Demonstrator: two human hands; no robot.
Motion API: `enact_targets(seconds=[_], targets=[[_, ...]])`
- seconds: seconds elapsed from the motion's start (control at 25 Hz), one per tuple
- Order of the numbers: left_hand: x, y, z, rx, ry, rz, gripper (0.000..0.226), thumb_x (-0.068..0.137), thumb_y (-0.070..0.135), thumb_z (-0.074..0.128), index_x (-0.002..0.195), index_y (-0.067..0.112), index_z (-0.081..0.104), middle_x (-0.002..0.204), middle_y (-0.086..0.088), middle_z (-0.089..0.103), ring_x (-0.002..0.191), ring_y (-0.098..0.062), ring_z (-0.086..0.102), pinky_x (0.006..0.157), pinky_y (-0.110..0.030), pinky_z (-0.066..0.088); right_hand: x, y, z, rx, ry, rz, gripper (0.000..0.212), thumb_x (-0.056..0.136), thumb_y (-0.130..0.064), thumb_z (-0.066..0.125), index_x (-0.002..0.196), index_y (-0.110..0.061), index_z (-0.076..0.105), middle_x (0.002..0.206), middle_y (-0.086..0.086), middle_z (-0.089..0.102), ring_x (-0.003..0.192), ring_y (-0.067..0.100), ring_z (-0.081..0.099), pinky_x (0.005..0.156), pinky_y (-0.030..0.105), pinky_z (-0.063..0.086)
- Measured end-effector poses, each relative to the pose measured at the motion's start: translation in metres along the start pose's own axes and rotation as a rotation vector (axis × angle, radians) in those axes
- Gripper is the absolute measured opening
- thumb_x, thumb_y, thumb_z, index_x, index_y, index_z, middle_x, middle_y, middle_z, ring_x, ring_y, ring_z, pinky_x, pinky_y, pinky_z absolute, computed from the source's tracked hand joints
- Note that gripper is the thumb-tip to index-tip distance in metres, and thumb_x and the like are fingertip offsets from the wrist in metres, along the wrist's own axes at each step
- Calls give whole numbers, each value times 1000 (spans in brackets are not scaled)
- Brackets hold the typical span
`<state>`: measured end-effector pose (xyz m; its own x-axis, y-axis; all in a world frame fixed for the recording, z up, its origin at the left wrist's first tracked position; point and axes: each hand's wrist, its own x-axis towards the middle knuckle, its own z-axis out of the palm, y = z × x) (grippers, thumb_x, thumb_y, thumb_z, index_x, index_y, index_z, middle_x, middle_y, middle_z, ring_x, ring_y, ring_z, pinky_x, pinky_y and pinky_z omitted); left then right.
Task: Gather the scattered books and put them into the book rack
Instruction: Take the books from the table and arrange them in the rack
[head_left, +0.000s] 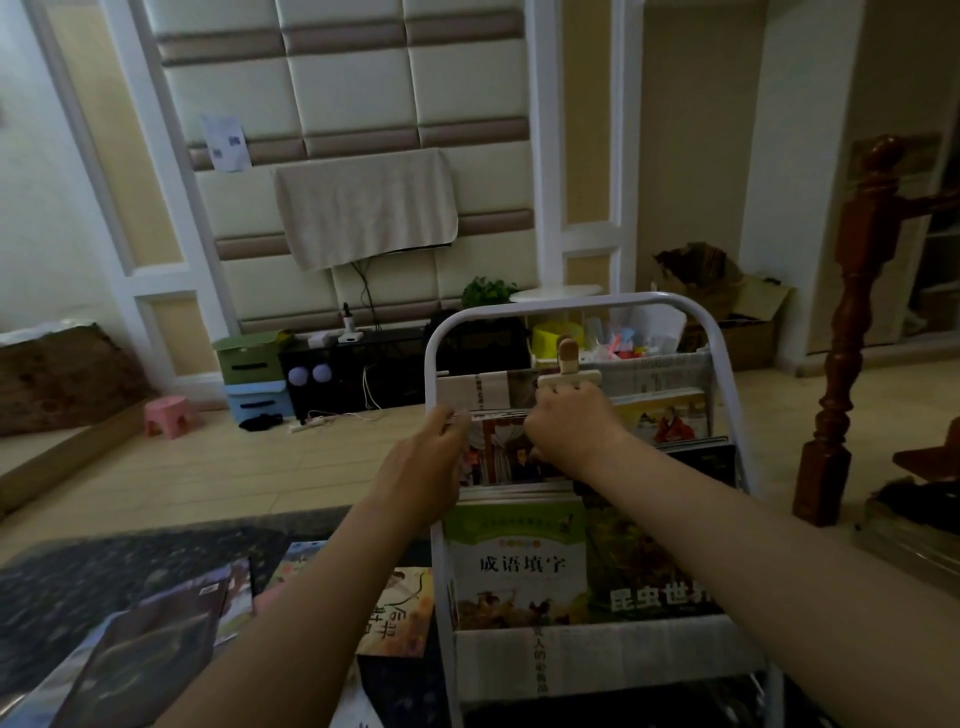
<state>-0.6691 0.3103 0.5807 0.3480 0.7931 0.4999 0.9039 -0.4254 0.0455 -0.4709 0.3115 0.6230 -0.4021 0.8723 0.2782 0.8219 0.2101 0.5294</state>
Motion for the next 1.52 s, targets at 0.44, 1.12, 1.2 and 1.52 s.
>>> enact_targets(seconds=[0.44,1.12,1.2,1.52], targets=[[-103,-101,-15,-288,136,-374,37,92,4,53,128,5,51,119,-13,54,94,-25,55,77,-34,45,-10,-118,-57,501,427,-105,6,84,-11,60,90,-12,60,84,9,60,74,28,59,65,37,50],[-306,-188,127,-68,-367,-741,55,93,51,47,141,26,39,152,-7,31,139,-30,28,112,-50,20,-3,-360,46,1412,-1047,242,46,91,-31,72,126,-17,47,111,7,62,88,20,60,69,23,51],[-303,-195,131,-84,-395,-756,57,92,57,46,141,29,35,156,-7,20,144,-28,16,114,-52,12,1,-365,52,1406,-995,226,30,91,-29,72,110,-16,52,82,-3,57,66,10,52,48,17,47],[-301,-196,132,-93,-369,-747,62,90,63,47,140,28,37,157,-9,18,146,-28,11,116,-55,6,5,-382,77,1378,-998,376,19,84,-19,79,89,-21,61,86,3,63,73,18,57,61,29,46]])
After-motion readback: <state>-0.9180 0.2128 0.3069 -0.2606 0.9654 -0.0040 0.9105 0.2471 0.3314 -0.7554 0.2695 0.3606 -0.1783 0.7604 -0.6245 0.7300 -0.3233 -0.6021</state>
